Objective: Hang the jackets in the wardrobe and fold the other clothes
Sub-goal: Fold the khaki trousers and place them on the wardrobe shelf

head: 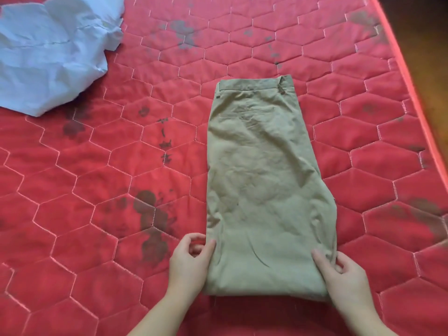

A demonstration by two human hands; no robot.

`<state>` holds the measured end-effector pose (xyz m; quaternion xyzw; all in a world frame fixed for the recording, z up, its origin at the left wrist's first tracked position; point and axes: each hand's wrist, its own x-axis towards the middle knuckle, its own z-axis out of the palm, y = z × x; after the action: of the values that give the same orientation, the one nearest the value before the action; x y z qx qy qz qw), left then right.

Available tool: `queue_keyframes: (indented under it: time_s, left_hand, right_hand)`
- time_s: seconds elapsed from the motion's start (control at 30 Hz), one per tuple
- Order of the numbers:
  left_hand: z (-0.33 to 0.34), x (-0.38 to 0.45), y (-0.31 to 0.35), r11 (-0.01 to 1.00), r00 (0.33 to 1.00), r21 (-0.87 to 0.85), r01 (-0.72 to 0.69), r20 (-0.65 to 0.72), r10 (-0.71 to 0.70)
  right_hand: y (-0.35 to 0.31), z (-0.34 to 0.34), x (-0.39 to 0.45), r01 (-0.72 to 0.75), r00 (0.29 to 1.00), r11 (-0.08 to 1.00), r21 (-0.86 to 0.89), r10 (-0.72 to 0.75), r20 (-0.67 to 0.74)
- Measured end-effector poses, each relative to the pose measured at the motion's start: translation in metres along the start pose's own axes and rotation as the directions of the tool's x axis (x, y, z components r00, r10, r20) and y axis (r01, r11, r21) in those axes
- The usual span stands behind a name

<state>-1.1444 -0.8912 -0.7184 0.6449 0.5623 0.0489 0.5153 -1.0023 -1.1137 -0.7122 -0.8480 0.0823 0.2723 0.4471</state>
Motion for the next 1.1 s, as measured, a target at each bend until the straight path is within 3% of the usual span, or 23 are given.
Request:
queue_keyframes:
  time_s: [0.13, 0.27, 0.43, 0.63, 0.77, 0.87, 0.9, 0.97, 1.1]
  left_hand:
    - [-0.005, -0.018, -0.008, 0.98, 0.987, -0.147, 0.135, 0.107, -0.12]
    - [-0.013, -0.04, -0.004, 0.968, 0.966, -0.221, 0.124, 0.25, -0.067]
    - [-0.023, -0.048, -0.015, 0.959, 0.942, -0.237, 0.152, 0.329, -0.068]
    - [-0.034, -0.063, -0.06, 0.991, 0.904, 0.084, 0.106, 0.408, -0.131]
    - [-0.037, -0.067, -0.059, 0.978, 0.92, 0.194, 0.081, 0.363, -0.149]
    - [-0.042, -0.068, -0.051, 0.938, 0.843, 0.275, 0.211, 0.434, -0.317]
    - [-0.044, -0.069, -0.047, 0.918, 0.788, 0.255, 0.303, 0.475, -0.392]
    - [-0.047, -0.068, -0.043, 0.88, 0.718, 0.163, 0.446, 0.522, -0.46]
    - [-0.044, -0.075, -0.053, 0.773, 0.768, -0.234, 0.589, 0.461, -0.445]
  right_hand:
    - [0.008, -0.005, -0.017, -0.011, 0.997, 0.993, 0.116, 0.002, 0.073]
    - [0.004, -0.015, -0.034, 0.003, 0.983, 0.986, 0.165, -0.033, 0.18]
    - [0.01, -0.034, -0.044, -0.034, 0.947, 0.98, 0.198, -0.032, 0.319]
    - [0.05, -0.049, -0.057, -0.087, 0.874, 0.967, -0.241, 0.19, 0.447]
    - [0.05, -0.05, -0.062, -0.305, 0.801, 0.924, -0.233, 0.381, 0.462]
    - [0.041, -0.054, -0.069, -0.394, 0.698, 0.888, -0.238, 0.458, 0.551]
    - [0.04, -0.053, -0.07, -0.415, 0.691, 0.886, -0.208, 0.456, 0.561]
    - [0.041, -0.048, -0.068, -0.461, 0.753, 0.885, -0.061, 0.427, 0.501]
    - [0.05, -0.033, -0.07, -0.467, 0.855, 0.847, 0.255, 0.358, 0.375]
